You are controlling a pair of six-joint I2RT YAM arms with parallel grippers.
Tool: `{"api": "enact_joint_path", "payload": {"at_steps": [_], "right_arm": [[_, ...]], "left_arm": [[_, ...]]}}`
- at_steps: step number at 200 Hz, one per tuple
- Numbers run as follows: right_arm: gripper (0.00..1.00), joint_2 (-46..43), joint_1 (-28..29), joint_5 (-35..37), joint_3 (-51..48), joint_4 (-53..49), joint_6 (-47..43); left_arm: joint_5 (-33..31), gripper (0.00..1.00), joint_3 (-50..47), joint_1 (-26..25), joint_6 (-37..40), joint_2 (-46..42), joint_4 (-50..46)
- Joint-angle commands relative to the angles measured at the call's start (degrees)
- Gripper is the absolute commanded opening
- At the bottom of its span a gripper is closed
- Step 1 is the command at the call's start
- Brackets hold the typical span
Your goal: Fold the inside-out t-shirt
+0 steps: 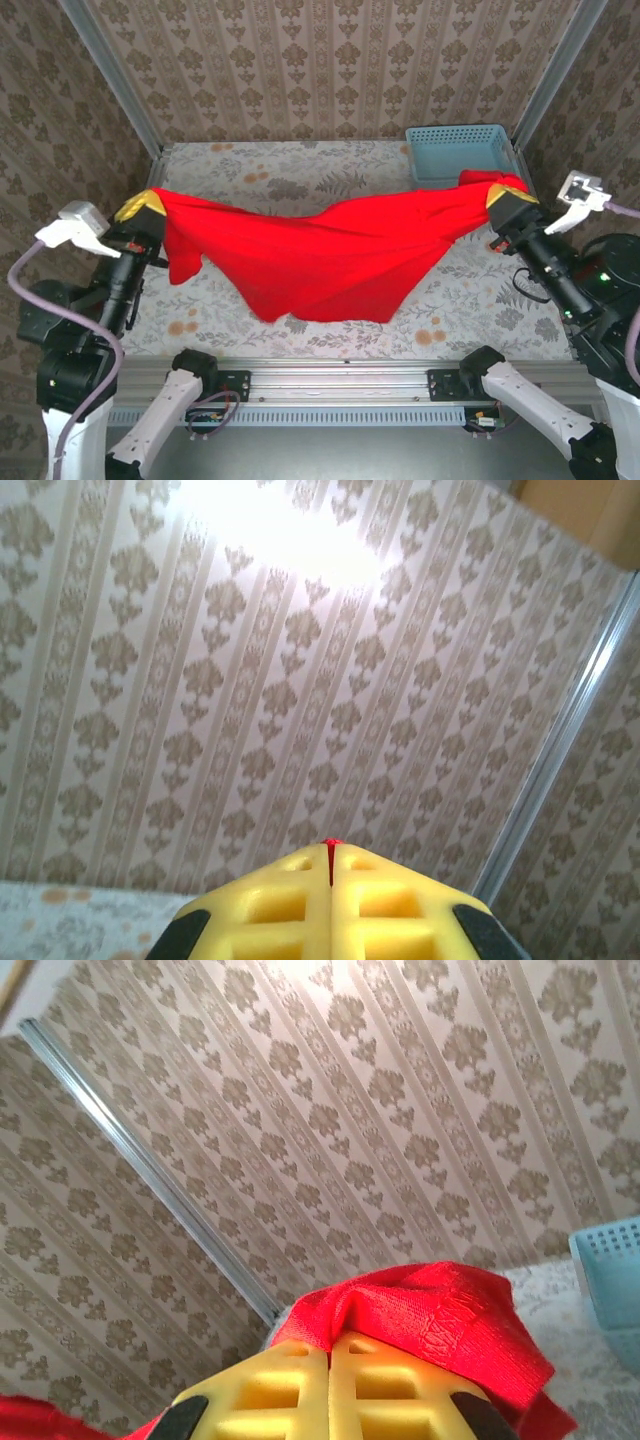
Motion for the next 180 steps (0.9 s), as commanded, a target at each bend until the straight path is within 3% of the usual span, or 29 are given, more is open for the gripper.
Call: {"api": "enact_joint_path", "payload": {"at_steps": [1,35,55,111,139,180], "right_arm": [[0.00,2.63,-0.27,3.87,1.42,-0.34,-2.64],[0.00,12.73,-0.36,15.03,-0.32,4.38,-8.88],[0.00,20.32,-1.58,18.02,-2.89,9.36,-10.92],[0.00,45.48,-9.98,11.77,-8.03,21.11,-6.38],[0.00,58.24,-12.18,10.35,-3.06,22.71,-4.92],[0.00,71.52,-13.97,7.34,8.48,21.13,-4.04]], "left_arm": [[-2.83,0.00,0.46,0.24,2.72,6.04,1.58],[-11.34,0.00,0.36,0.37,5.20,20.62,3.37],[-12.21,0.00,-1.03,1.56,6.11,29.97,6.98],[-7.58,0.00,-2.30,8.04,3.23,57.24,17.31],[-3.77,0.00,3.93,10.30,2.42,70.25,18.49],[-1.51,0.01,14.26,11.67,1.71,82.32,16.92]]}}
